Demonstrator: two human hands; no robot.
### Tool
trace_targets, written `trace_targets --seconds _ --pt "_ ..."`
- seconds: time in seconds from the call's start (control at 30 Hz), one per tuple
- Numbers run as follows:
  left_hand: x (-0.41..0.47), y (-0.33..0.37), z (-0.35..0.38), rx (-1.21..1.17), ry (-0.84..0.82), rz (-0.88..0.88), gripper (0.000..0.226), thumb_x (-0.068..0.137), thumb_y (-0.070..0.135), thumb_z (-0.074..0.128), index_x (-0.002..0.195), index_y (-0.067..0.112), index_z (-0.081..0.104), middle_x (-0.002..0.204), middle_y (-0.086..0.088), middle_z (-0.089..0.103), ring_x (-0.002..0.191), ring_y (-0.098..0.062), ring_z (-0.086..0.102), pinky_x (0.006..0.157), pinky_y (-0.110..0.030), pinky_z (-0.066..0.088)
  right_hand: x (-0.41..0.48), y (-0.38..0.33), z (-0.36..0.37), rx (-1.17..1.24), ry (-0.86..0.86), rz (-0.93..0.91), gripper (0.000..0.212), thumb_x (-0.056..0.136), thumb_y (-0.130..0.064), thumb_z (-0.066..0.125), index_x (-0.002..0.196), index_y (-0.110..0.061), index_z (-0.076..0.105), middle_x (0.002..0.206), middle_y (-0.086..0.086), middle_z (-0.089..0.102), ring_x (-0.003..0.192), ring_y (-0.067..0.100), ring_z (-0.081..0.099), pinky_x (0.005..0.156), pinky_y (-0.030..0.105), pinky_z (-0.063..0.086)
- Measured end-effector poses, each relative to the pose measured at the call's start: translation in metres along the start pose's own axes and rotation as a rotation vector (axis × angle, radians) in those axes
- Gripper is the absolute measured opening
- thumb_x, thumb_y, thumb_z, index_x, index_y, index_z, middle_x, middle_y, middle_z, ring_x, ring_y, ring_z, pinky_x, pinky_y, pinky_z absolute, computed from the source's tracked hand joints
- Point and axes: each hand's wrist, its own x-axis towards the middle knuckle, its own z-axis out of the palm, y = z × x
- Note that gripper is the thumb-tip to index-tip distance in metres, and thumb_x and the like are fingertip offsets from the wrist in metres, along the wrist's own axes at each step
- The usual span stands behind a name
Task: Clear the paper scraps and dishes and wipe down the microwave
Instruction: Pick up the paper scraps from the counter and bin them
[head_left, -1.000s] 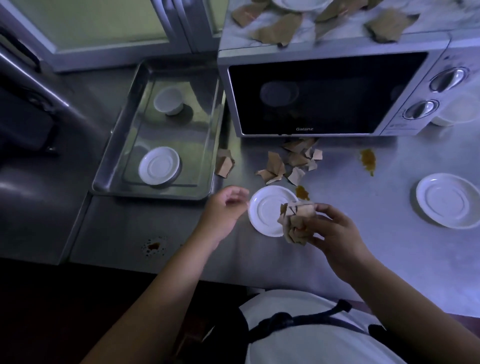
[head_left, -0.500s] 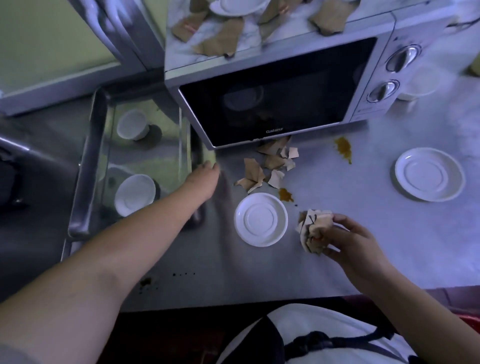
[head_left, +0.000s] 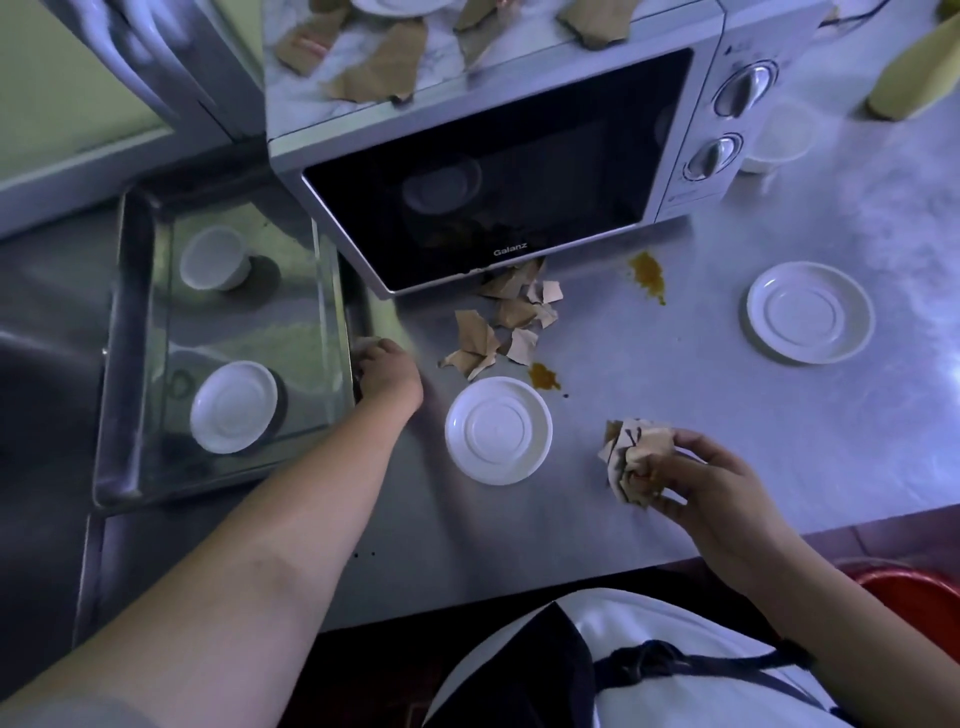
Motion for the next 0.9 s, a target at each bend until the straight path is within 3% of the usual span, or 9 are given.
trace_targets --seconds 0.2,0.33,0.43,0.53,0.6,0.67,0.77,0.9 --pt "-0.033 -0.008 0.015 0.015 0.006 0.055 0.082 0.087 -0.003 0.058 0.153 -0.006 0.007 0.157 -0.031 0.015 0.145 -0.043 0.024 0.115 -0.047 0.032 0.006 -0.008 0.012 0.015 -0.004 0.011 0.027 0.089 0.009 0.058 0.116 0.009 0.061 0.098 0.021 0.068 0.084 0.032 0.064 0.075 0.038 0.055" --pt "-0.083 -0.015 0.044 -0.101 0.069 0.122 0.060 0.088 -0.003 0.052 0.144 -0.001 0.032 0.146 -0.022 0.036 0.134 -0.034 0.040 0.106 -0.039 0.042 0.009 -0.009 0.025 -0.003 -0.061 0.030 0.023 0.090 0.008 0.057 0.111 0.003 0.064 0.094 0.018 0.069 0.078 0.028 0.066 0.072 0.037 0.055" --pt "-0.128 -0.024 0.077 -0.175 0.146 0.161 0.062 0.091 0.000 0.048 0.150 0.004 0.027 0.154 -0.016 0.029 0.141 -0.030 0.032 0.104 -0.034 0.043 0.010 -0.007 0.032 -0.031 -0.111 0.046 0.019 0.088 0.006 0.060 0.105 -0.002 0.066 0.088 0.014 0.070 0.072 0.024 0.067 0.066 0.033 0.056" --pt "-0.166 -0.032 0.107 -0.308 0.165 0.183 0.058 0.098 0.011 0.046 0.153 0.013 0.028 0.160 -0.005 0.023 0.146 -0.022 0.024 0.107 -0.032 0.040 0.010 -0.006 0.042 -0.041 -0.174 0.057 0.018 0.073 0.000 0.070 0.090 -0.007 0.071 0.079 0.013 0.071 0.065 0.022 0.068 0.059 0.030 0.056" --pt "-0.183 -0.035 0.121 -0.408 0.164 0.167 0.046 0.099 0.017 0.044 0.145 0.019 0.042 0.153 -0.001 0.034 0.136 -0.023 0.034 0.101 -0.034 0.042 0.011 -0.004 0.050 -0.064 -0.221 0.065 0.016 0.070 0.000 0.072 0.081 -0.011 0.075 0.078 0.013 0.072 0.063 0.021 0.069 0.056 0.029 0.056" --pt "-0.191 -0.038 0.130 -0.486 0.159 0.155 0.039 0.093 0.013 0.051 0.131 0.020 0.054 0.139 -0.004 0.046 0.123 -0.027 0.043 0.094 -0.035 0.044 0.014 -0.002 0.057 -0.096 -0.275 0.069 0.019 0.081 0.004 0.067 0.079 -0.012 0.077 0.079 0.013 0.073 0.065 0.021 0.069 0.058 0.029 0.056" --pt "-0.192 -0.045 0.135 -0.665 0.126 0.118 0.032 0.081 0.008 0.065 0.112 0.015 0.063 0.120 -0.008 0.051 0.109 -0.029 0.050 0.091 -0.038 0.045 0.019 0.002 0.067 -0.130 -0.346 0.085 0.015 0.081 0.003 0.067 0.087 -0.008 0.075 0.086 0.015 0.072 0.070 0.024 0.068 0.065 0.030 0.055" --pt "-0.186 -0.053 0.131 -0.885 0.099 0.026 0.026 0.074 0.003 0.071 0.097 0.015 0.064 0.105 0.002 0.049 0.097 -0.024 0.058 0.076 -0.024 0.039 0.018 0.004 0.075 -0.159 -0.542 0.114 0.021 0.085 0.005 0.060 0.102 0.005 0.072 0.092 0.016 0.069 0.075 0.024 0.065 0.067 0.026 0.050"
